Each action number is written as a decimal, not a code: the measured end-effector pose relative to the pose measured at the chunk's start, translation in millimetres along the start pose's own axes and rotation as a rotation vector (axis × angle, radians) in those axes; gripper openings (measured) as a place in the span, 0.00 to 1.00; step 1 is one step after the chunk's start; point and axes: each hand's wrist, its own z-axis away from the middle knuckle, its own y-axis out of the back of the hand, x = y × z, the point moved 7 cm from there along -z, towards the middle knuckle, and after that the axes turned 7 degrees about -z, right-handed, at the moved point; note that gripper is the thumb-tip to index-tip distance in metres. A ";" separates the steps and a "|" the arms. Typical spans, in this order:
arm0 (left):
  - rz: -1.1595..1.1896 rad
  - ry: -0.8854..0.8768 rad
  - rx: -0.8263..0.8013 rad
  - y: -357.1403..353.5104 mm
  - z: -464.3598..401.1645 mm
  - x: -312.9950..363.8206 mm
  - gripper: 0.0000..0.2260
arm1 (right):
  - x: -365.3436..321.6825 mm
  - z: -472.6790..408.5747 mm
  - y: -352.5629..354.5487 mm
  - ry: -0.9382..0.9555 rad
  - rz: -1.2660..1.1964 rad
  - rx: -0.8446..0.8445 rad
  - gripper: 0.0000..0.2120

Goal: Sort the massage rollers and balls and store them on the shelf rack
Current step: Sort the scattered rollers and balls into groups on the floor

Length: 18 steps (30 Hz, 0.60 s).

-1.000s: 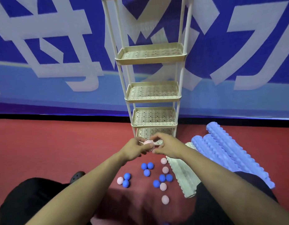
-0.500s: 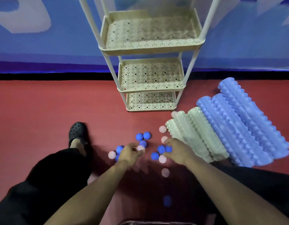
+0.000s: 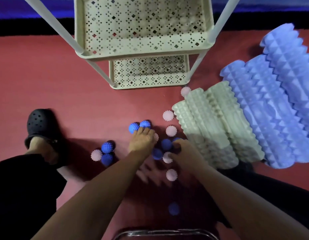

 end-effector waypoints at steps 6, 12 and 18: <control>0.145 -0.042 0.149 11.4 8.4 -0.8 0.18 | -50.6 -58.2 64.7 0.176 0.192 0.320 0.19; 0.337 0.143 0.228 41.3 6.3 -30.1 0.21 | -95.7 -133.8 98.0 0.096 0.926 0.259 0.25; 0.385 0.197 0.256 52.1 3.0 -55.7 0.23 | -71.6 -182.6 105.8 -0.182 1.101 -0.152 0.34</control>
